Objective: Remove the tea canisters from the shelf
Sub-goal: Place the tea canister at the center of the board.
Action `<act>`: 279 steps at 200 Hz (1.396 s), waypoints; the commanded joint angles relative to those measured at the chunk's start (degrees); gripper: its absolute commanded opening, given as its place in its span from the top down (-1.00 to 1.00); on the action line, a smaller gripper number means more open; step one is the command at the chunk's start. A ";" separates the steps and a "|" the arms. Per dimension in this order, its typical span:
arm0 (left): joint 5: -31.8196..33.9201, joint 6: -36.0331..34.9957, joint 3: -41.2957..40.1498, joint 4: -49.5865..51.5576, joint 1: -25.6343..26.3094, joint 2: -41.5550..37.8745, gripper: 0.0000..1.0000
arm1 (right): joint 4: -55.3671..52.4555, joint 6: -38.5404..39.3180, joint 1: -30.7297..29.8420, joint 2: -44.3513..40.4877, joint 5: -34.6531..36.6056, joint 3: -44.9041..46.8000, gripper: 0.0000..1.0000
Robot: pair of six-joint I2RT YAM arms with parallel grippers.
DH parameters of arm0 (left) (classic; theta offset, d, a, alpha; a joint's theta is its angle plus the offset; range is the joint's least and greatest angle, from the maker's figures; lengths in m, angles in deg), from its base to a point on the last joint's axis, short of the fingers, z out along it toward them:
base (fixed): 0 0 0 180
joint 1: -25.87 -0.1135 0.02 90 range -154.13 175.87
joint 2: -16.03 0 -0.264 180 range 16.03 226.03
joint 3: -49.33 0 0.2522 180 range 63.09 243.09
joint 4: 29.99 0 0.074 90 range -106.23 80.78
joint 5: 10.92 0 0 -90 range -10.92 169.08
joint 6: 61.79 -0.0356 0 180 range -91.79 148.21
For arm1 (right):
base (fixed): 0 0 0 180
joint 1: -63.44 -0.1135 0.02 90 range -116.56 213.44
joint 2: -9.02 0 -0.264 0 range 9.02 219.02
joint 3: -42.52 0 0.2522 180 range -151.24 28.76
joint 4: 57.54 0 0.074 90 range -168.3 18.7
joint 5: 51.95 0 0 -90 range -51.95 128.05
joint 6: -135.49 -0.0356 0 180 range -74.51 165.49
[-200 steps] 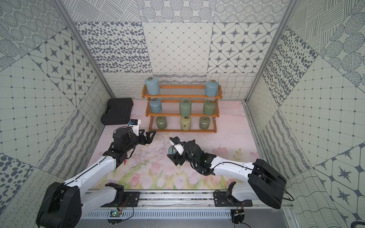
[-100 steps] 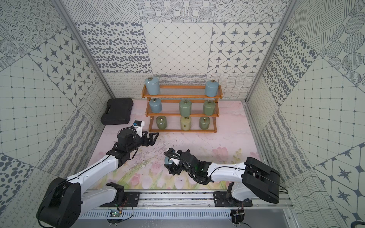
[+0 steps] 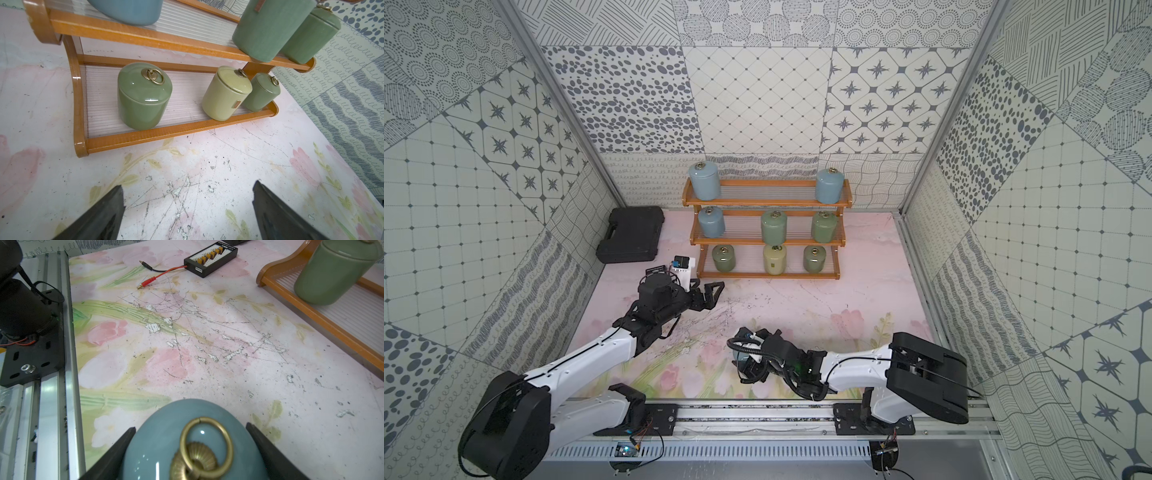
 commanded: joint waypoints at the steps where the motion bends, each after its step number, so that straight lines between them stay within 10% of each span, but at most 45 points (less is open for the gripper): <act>1: 3.05 0.70 -0.38 -0.31 1.29 -0.93 -1.00 | 7.99 0.01 -0.60 -0.90 0.98 0.65 -0.08; 279: 7.50 -0.36 -0.63 3.38 2.51 -5.07 -1.00 | 6.84 -0.95 -2.83 -1.61 3.83 4.07 -0.72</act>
